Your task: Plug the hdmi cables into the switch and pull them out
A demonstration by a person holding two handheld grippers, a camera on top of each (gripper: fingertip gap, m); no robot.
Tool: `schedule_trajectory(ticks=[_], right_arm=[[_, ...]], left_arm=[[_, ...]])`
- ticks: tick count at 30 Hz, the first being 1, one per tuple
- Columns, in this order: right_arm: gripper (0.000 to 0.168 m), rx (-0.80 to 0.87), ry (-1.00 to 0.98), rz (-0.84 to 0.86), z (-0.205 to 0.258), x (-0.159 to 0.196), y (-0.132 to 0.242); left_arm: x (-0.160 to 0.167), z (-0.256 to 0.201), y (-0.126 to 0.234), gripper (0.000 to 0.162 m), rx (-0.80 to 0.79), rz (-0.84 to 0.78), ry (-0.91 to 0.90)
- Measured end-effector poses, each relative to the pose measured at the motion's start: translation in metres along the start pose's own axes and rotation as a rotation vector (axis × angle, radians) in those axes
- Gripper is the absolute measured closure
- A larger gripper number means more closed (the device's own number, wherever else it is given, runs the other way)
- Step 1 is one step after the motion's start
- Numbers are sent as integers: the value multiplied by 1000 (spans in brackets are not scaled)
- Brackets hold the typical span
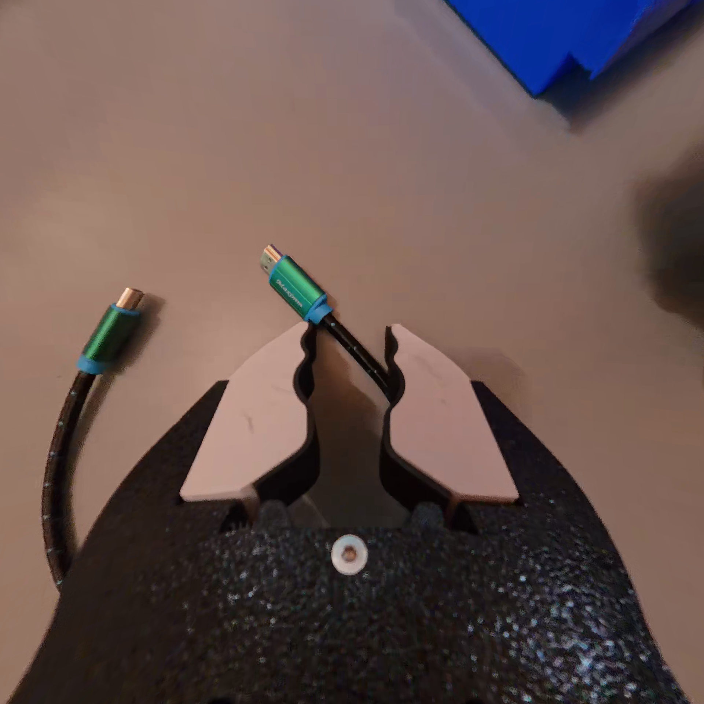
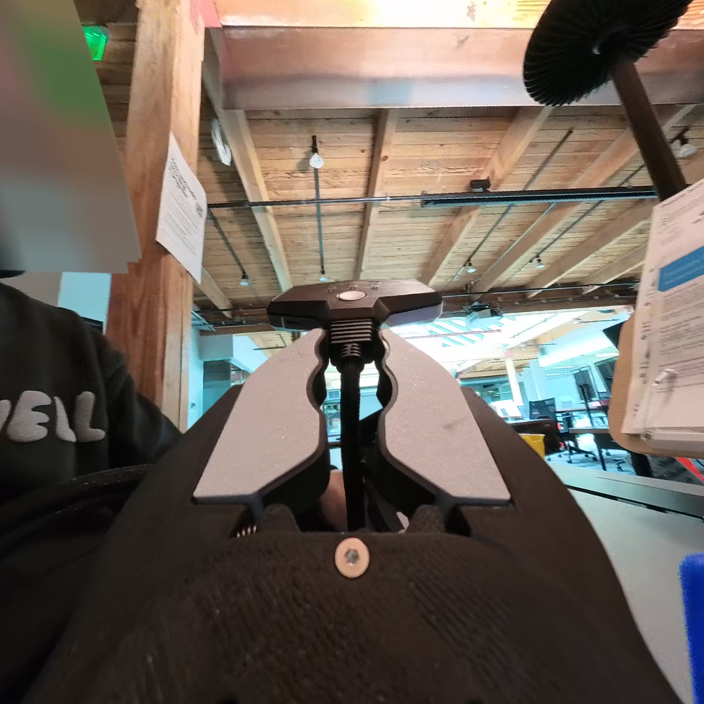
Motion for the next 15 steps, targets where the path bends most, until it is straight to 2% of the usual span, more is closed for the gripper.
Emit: schedule_trajectory(ticks=[5, 15], right_arm=[[146, -40, 8, 25, 6, 4, -3], [146, 46, 27, 38, -5, 5, 1]], left_arm=[[-1, -3, -1, 139, 0, -52, -53], [7, -10, 17, 149, 66, -48, -168]])
Point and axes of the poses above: each gripper's, where its closed fingertips meet, y back along the fingers, x out of its underside, z = x × y across the jaws, the point moved 2 cm from there along y, back along the fingers, and after that the axes turned 15 degrees about y, right-handed, at the moved point
